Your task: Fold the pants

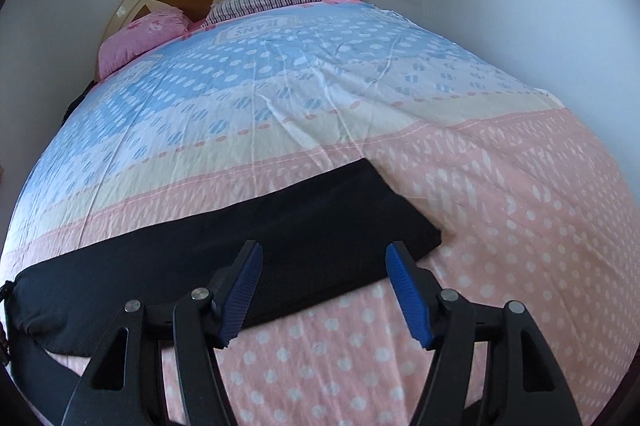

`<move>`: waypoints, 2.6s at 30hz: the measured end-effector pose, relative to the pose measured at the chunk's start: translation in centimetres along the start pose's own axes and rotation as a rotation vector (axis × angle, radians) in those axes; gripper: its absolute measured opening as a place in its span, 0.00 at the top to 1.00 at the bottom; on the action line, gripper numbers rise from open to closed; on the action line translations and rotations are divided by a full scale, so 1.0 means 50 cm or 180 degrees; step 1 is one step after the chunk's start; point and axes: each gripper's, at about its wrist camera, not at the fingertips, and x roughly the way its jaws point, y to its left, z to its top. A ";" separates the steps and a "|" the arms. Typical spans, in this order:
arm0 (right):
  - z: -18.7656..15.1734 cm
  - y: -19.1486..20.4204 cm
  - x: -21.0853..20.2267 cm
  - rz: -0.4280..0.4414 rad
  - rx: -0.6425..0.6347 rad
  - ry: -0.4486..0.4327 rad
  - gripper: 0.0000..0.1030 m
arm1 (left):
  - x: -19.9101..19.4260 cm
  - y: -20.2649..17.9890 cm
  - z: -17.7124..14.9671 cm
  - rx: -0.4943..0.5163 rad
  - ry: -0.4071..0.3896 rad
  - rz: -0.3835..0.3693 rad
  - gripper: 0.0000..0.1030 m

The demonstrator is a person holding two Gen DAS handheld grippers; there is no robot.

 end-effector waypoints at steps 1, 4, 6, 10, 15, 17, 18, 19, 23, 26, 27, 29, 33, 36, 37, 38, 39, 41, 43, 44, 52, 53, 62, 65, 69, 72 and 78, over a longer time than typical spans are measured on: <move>0.014 -0.012 0.007 -0.0056 0.0027 -0.0012 0.36 | -0.001 -0.002 0.001 0.0035 -0.0013 -0.0001 0.84; 0.052 -0.044 0.028 -0.0178 0.0105 -0.0024 0.36 | -0.001 -0.010 0.000 0.0132 -0.0047 0.0032 0.87; 0.077 -0.065 0.050 -0.0158 0.0182 0.0044 0.36 | 0.004 -0.010 0.005 0.0146 -0.0044 0.0040 0.88; 0.120 -0.093 0.111 0.0066 0.0332 0.0260 0.36 | 0.010 -0.006 0.007 0.0114 -0.0035 0.0032 0.87; 0.141 -0.089 0.185 0.0055 0.0273 0.0362 0.36 | 0.015 -0.007 0.010 0.0111 -0.0019 0.0125 0.80; 0.143 -0.087 0.214 0.0072 0.0283 0.0436 0.36 | 0.017 -0.008 0.011 0.0106 -0.0015 0.0179 0.75; 0.143 -0.085 0.228 0.0079 0.0277 0.0475 0.36 | 0.019 -0.007 0.011 0.0101 -0.0013 0.0191 0.74; 0.142 -0.083 0.241 0.0067 0.0257 0.0528 0.36 | 0.020 -0.007 0.012 0.0104 -0.0009 0.0190 0.74; 0.137 -0.074 0.269 0.0054 0.0156 0.0620 0.53 | 0.024 -0.004 0.011 0.0088 -0.0003 0.0161 0.74; 0.133 -0.070 0.266 0.0128 0.0109 0.0627 0.80 | 0.026 0.004 0.012 0.0024 0.0009 0.0081 0.75; 0.131 -0.068 0.263 0.0147 0.0096 0.0629 0.84 | 0.027 0.004 0.012 0.0013 0.0013 0.0059 0.79; 0.127 -0.065 0.251 0.0147 0.0044 0.0602 0.92 | 0.025 0.004 0.012 0.0037 0.0005 -0.0060 0.87; 0.124 -0.056 0.211 0.0197 -0.0003 0.0449 0.94 | 0.012 -0.010 0.015 0.0150 -0.0056 0.0013 0.89; 0.119 -0.050 0.160 0.0299 -0.0024 0.0268 0.95 | -0.014 -0.003 0.020 0.0041 -0.0173 -0.0051 0.89; 0.116 -0.050 0.138 0.0320 -0.0043 0.0195 0.95 | -0.027 0.003 0.021 0.0005 -0.0246 -0.0106 0.89; 0.113 -0.052 0.119 0.0328 -0.0046 0.0135 0.95 | -0.041 0.008 0.022 -0.0038 -0.0308 -0.0153 0.89; 0.110 -0.056 0.101 0.0340 -0.0029 0.0081 0.95 | -0.055 0.013 0.023 -0.0066 -0.0371 -0.0194 0.89; 0.104 -0.073 0.060 0.0389 0.0040 -0.0041 0.95 | -0.085 0.021 0.021 -0.0108 -0.0483 -0.0270 0.89; 0.094 -0.088 0.020 0.0454 0.0093 -0.0165 0.95 | -0.116 0.025 0.017 -0.0141 -0.0605 -0.0358 0.89; 0.087 -0.096 -0.002 0.0505 0.0116 -0.0232 0.95 | -0.133 0.026 0.011 -0.0157 -0.0674 -0.0411 0.89; -0.016 -0.163 -0.130 0.0689 0.0262 -0.0545 0.96 | -0.223 0.054 -0.056 -0.0285 -0.0956 -0.0700 0.89; -0.033 -0.175 -0.141 0.0704 0.0297 -0.0555 0.96 | -0.233 0.055 -0.070 -0.0297 -0.0981 -0.0746 0.89; -0.155 -0.245 -0.174 0.0676 0.0482 -0.0444 0.96 | -0.256 0.068 -0.187 -0.0256 -0.1009 -0.0958 0.89; -0.190 -0.255 -0.180 0.0631 0.0445 -0.0376 0.95 | -0.252 0.054 -0.222 -0.0067 -0.0968 -0.0863 0.89; -0.223 -0.267 -0.185 0.0613 0.0383 -0.0298 0.95 | -0.243 0.037 -0.257 0.0191 -0.0883 -0.0756 0.88; -0.237 -0.264 -0.208 0.0552 0.0306 -0.0313 0.94 | -0.249 0.032 -0.275 0.0324 -0.0895 -0.0696 0.86; -0.248 -0.254 -0.272 0.0279 0.0129 -0.0378 0.83 | -0.261 0.041 -0.305 0.0448 -0.0908 -0.0518 0.71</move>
